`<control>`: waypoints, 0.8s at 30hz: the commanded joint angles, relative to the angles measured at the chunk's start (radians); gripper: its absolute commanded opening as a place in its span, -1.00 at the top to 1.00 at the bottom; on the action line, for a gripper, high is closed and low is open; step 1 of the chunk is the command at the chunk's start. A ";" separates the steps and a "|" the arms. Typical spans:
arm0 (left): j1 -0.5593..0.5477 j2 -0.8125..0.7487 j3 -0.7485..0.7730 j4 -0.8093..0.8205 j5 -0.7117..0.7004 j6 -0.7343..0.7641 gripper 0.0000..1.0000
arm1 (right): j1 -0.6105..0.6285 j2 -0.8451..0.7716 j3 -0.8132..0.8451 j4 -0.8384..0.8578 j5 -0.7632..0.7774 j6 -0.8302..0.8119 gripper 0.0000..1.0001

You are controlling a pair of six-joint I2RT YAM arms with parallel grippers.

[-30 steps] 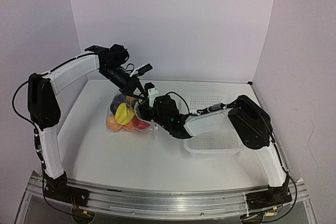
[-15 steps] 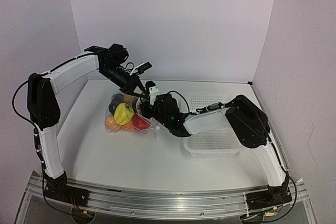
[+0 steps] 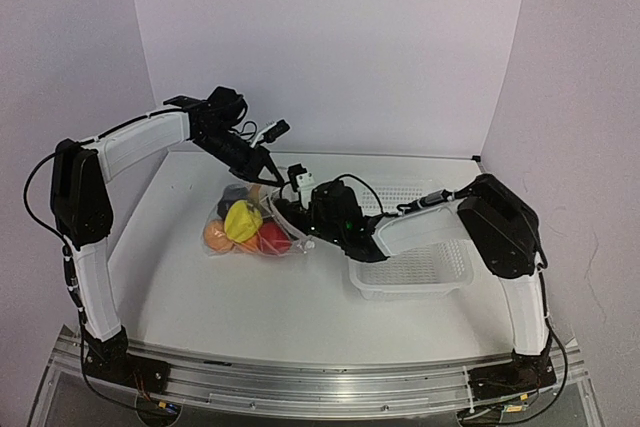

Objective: Open the zip-top bag and remove the fake food

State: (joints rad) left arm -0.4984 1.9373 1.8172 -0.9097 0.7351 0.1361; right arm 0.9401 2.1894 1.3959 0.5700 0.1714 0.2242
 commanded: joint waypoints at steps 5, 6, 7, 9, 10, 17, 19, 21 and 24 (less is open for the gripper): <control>0.003 -0.051 0.011 0.068 -0.049 0.035 1.00 | 0.001 -0.150 -0.062 -0.028 -0.057 0.040 0.79; 0.000 -0.050 0.015 0.058 -0.029 0.043 1.00 | 0.001 -0.135 -0.053 -0.029 -0.052 0.037 0.76; -0.003 -0.050 0.020 0.046 -0.008 0.052 1.00 | 0.001 -0.122 -0.040 -0.030 -0.047 0.033 0.72; -0.011 -0.051 0.031 0.019 0.037 0.081 1.00 | 0.001 -0.089 -0.003 -0.033 -0.037 0.024 0.66; -0.014 -0.053 0.031 0.011 0.060 0.088 1.00 | 0.001 -0.066 0.015 -0.034 -0.032 0.019 0.64; -0.022 -0.053 0.028 -0.002 0.156 0.097 1.00 | 0.000 0.017 0.080 -0.061 0.033 0.042 0.41; -0.022 -0.051 0.030 -0.009 0.177 0.098 1.00 | 0.000 0.023 0.079 -0.068 0.065 0.038 0.32; -0.022 -0.051 0.025 -0.018 0.203 0.098 1.00 | -0.001 0.038 0.094 -0.087 0.081 0.022 0.25; -0.022 -0.051 0.009 -0.021 0.227 0.100 1.00 | -0.003 0.070 0.125 -0.114 0.095 0.019 0.18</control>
State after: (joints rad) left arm -0.5156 1.9369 1.8172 -0.9208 0.8588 0.2118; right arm 0.9411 2.2038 1.4597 0.4990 0.2082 0.2517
